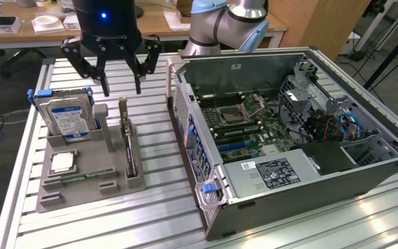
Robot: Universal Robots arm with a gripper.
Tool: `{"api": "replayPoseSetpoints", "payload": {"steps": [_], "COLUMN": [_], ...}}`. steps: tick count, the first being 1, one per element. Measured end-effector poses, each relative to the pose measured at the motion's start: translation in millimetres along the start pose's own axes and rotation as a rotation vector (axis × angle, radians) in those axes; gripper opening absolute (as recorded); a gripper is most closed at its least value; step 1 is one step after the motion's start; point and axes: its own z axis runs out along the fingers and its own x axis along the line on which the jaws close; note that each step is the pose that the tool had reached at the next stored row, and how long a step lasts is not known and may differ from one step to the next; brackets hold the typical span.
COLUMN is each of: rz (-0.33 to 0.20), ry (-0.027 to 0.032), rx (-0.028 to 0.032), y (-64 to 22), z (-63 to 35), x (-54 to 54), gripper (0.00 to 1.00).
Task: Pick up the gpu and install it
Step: 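Pick up the gpu and move the gpu toward the slot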
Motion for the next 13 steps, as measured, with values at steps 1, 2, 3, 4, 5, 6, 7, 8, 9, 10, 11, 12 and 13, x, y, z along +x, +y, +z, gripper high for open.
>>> {"api": "replayPoseSetpoints", "payload": {"steps": [1, 2, 3, 4, 5, 6, 7, 8, 9, 10, 11, 12, 13], "rz": [0.000, 0.000, 0.000, 0.000, 0.000, 0.000, 0.000, 0.000, 0.000, 0.000, 0.000, 0.000, 0.000], "ry": [0.0000, 0.0001, 0.0001, 0.0000, 0.0001, 0.0001, 0.0001, 0.0001, 0.0001, 0.0001, 0.0001, 0.0001, 0.0000], "rx": [0.0000, 0.0000, 0.0000, 0.0000, 0.0001, 0.0001, 0.0001, 0.0001, 0.0000, 0.0001, 0.0001, 0.0000, -0.0001], "y": [-0.3, -0.5, -0.8, -1.0, -1.2, -1.4, -1.6, -1.7, -1.8, -1.8, -1.9, -2.0, -2.1], "z": [0.6, 1.2, 1.8, 2.4, 2.9, 3.4, 3.9, 4.3, 4.8, 5.3, 5.8, 6.4, 7.0], "x": [0.0, 0.0, 0.0, 0.0, 0.0, 0.0, 0.0, 0.0, 0.0, 0.0, 0.0, 0.0, 0.0], "gripper": [0.59, 0.59, 0.59, 0.59, 0.59, 0.59, 0.59, 0.59, 0.59, 0.59, 0.59, 0.59, 0.59]}}
